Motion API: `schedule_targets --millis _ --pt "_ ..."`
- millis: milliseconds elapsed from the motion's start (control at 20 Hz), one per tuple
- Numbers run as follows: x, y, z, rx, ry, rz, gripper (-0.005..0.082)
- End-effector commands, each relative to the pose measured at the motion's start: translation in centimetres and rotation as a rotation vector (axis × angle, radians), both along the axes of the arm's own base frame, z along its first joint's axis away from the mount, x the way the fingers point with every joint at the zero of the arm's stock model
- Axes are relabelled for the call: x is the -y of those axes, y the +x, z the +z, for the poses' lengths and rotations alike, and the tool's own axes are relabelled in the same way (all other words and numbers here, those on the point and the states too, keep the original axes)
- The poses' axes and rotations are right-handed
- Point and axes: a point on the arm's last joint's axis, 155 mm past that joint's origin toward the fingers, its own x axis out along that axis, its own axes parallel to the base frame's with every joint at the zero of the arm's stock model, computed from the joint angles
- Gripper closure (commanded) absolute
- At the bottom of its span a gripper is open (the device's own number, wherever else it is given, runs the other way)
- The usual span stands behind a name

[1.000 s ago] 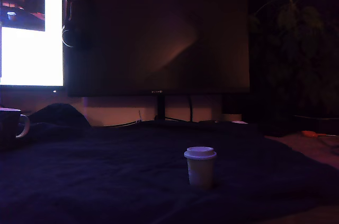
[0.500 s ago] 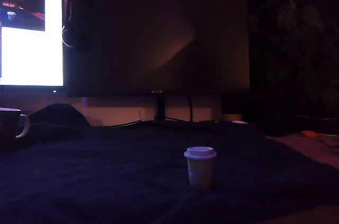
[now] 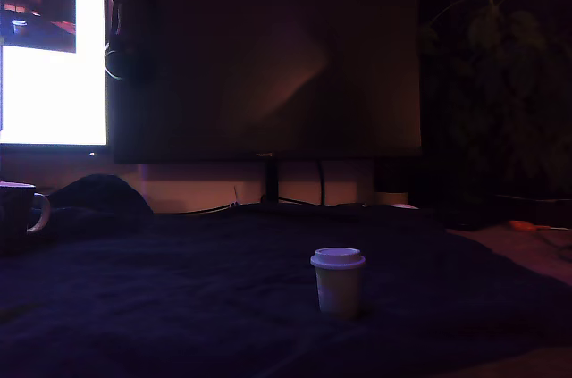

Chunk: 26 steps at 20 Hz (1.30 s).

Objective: Pick up the coffee capsules on the table and drop them inside the coffee cup

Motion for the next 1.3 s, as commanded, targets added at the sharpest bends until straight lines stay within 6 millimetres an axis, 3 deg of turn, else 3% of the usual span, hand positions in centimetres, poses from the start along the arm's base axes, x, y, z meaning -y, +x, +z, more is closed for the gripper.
schedule_targets --millis 0,600,1000,1250 --pt "0.7 -0.1 -0.6 -0.012 0.008 -0.027 0.0793" --pt "7.0 -2.2 -3.1 -0.086 0.092 -0.29 0.0793" --pt "11.1 -5.3 -5.9 -0.149 0.183 -0.49 0.0793" --pt "12.5 -6.6 -7.7 -0.199 0.229 -0.56 0.0793"
